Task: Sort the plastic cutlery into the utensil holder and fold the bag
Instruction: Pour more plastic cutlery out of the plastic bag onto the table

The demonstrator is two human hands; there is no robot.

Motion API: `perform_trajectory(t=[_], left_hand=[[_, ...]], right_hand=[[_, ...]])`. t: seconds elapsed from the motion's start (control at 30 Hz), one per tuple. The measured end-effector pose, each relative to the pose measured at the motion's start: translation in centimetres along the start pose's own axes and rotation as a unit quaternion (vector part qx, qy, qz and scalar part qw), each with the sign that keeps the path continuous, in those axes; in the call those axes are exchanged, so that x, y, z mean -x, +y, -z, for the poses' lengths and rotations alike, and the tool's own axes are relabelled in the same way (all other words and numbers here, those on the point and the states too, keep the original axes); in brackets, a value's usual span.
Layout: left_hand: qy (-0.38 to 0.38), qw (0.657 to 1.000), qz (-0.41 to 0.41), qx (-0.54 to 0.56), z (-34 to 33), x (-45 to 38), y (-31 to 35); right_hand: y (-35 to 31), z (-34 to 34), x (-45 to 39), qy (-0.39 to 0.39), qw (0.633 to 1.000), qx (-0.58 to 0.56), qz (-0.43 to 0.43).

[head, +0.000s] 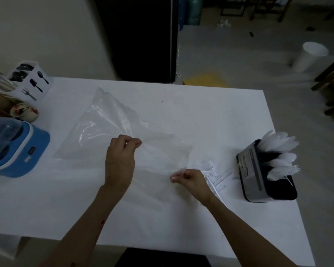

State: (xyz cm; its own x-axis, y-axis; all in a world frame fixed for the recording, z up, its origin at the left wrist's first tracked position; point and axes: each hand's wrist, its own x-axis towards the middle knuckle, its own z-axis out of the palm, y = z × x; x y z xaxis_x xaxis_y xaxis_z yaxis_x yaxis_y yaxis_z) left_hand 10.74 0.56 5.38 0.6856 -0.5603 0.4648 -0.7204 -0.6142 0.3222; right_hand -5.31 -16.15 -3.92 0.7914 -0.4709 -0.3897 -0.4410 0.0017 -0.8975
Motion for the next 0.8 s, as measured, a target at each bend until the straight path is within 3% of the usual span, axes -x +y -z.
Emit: perform_trajectory(t=[0.2,0.3,0.37,0.47,0.57,0.67,0.8], left_hand=[[-0.025,0.997,0.064,0.018,-0.8,0.8,-1.6],[-0.021,0.995,0.094,0.012,-1.2,1.1,-2.2],[-0.016,0.989,0.142,0.022,-1.7,1.2,-2.7],[-0.017,0.985,0.167,0.04,-2.5,1.3,-3.8],[-0.018,0.983,0.174,0.046,-3.1,1.2,-4.8],[-0.032,0.981,0.182,0.05,-3.7,1.0,-5.5],[-0.051,0.976,0.202,0.06,-4.8,1.2,-6.5]], right_hand=[[-0.6,0.3,0.0,-0.072,0.997,-0.038,-0.021],[-0.3,-0.1,-0.5,-0.001,1.0,-0.018,0.011],[0.2,-0.5,-1.4,0.064,0.988,0.105,0.09],[1.4,-1.3,-3.8,-0.012,0.89,0.388,0.238],[1.8,-2.2,-5.7,-0.102,0.801,0.506,0.304],[0.9,-2.8,-6.9,-0.103,0.773,0.507,0.367],[0.4,-3.0,-7.6,-0.115,0.766,0.549,0.314]])
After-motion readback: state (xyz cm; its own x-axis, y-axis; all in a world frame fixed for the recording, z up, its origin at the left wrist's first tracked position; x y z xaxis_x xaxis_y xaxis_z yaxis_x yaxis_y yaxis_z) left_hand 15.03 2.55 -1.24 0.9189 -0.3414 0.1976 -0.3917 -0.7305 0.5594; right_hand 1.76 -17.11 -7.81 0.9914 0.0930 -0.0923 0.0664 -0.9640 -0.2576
